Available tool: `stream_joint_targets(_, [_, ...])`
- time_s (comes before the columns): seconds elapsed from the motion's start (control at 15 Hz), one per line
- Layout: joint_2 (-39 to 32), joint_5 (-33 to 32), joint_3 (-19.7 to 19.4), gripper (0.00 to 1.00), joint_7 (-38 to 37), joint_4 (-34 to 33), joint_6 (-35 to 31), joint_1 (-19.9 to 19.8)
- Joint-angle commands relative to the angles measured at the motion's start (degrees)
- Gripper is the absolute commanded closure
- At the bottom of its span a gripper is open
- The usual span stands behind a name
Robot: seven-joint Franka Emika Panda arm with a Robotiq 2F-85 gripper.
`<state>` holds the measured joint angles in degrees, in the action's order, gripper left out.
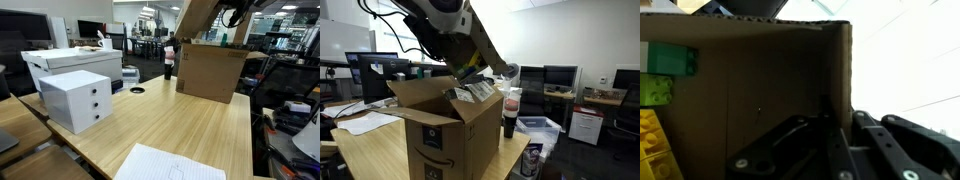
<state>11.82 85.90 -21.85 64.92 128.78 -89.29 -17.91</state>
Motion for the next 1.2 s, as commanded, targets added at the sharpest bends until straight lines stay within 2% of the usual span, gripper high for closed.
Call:
stream_joint_targets(0.0, [0.1, 2.5, 0.2, 0.97, 2.8, 1.2, 2.4, -0.8])
stream_joint_targets(0.8, [-1.2, 4.5, -0.9, 0.97, 2.8, 1.2, 6.1, -1.4])
stream_joint_targets(1.13, [-2.3, 7.4, -2.1, 0.97, 3.8, 1.4, 10.8, -2.0])
